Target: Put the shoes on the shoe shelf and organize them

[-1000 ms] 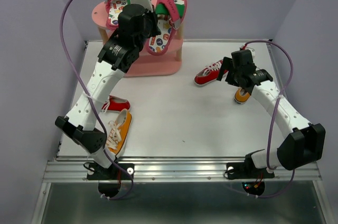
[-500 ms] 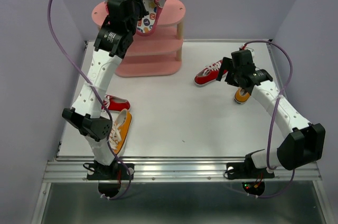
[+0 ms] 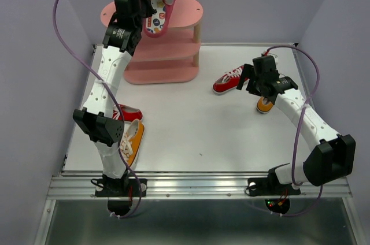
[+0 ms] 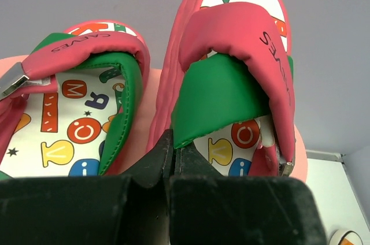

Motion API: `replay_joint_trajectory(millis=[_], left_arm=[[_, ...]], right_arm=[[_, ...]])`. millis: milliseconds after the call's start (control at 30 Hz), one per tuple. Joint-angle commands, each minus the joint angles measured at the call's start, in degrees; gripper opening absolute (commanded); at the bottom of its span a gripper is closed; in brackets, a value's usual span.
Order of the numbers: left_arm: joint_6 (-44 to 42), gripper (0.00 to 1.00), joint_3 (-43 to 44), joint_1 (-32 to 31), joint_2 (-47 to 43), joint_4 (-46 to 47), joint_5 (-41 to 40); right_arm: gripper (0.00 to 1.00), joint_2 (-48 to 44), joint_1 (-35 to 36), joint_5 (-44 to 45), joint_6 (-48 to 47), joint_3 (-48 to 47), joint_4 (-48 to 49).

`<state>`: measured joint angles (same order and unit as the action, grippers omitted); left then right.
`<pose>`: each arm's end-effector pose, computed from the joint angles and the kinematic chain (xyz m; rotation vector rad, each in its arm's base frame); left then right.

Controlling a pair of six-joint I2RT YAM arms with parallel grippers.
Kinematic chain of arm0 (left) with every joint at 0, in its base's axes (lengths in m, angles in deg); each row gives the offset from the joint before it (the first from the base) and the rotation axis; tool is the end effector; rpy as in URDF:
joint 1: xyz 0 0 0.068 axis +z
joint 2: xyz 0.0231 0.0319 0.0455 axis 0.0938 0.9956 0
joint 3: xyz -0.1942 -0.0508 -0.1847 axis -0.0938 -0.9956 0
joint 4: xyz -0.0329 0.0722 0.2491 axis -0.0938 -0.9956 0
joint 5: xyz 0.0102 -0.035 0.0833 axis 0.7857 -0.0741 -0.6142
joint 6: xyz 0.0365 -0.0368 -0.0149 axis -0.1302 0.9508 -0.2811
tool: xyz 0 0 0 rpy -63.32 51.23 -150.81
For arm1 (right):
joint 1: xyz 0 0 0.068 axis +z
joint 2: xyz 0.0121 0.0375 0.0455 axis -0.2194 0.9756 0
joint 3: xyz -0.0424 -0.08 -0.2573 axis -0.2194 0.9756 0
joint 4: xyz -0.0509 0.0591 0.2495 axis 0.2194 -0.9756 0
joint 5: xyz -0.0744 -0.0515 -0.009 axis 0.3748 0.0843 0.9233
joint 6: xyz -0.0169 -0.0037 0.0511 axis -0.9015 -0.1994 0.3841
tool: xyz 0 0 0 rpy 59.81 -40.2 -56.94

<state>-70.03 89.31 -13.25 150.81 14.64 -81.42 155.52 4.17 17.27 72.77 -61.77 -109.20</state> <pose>0.3842 -0.1215 0.5303 -0.1385 1.4835 -0.3285 0.2845 0.0753 0.3153 0.3478 2.2957 0.0311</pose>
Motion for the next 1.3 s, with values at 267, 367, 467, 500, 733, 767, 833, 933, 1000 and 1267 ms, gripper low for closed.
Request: replay_joint_trajectory(millis=[267,367,467,500,733,767,833,933,1000,1267], left_arm=[[3.9,0.0,2.7,-0.2,0.1,8.5,3.2],[4.2,0.0,2.7,-0.3,0.6,8.1,2.7],[4.2,0.0,2.4,-0.3,0.6,8.0,2.2],[4.1,0.0,2.4,-0.3,0.7,8.0,2.4],[3.5,0.49,2.3,-0.3,0.7,7.8,2.9],[3.5,0.49,2.1,-0.3,0.6,7.9,2.9],[3.4,0.5,1.6,-0.3,0.0,8.2,3.2],[3.3,0.5,0.4,-0.3,-0.7,9.0,3.6],[3.3,0.51,0.0,-0.3,-1.5,9.3,4.3],[1.6,0.56,-11.4,-0.4,-9.9,18.2,8.9]], right_arm=[[0.99,-0.8,-0.4,-0.2,0.5,-0.2,1.7],[0.99,-1.1,-0.4,0.0,0.6,0.1,1.7],[0.99,-1.3,-0.4,0.0,0.7,0.3,1.7],[0.99,-1.3,-0.4,0.1,0.7,0.4,1.7],[0.99,-1.4,-0.4,0.0,1.0,0.6,1.7],[0.99,-1.3,-0.4,0.0,0.9,0.5,1.7],[0.99,-1.3,-0.4,-0.1,1.0,0.4,1.7],[0.99,-1.5,-0.4,0.0,1.1,0.4,1.6],[0.99,-1.7,-0.4,-0.2,1.2,0.5,1.5],[0.99,-1.2,-0.4,-1.1,1.4,0.9,1.6]])
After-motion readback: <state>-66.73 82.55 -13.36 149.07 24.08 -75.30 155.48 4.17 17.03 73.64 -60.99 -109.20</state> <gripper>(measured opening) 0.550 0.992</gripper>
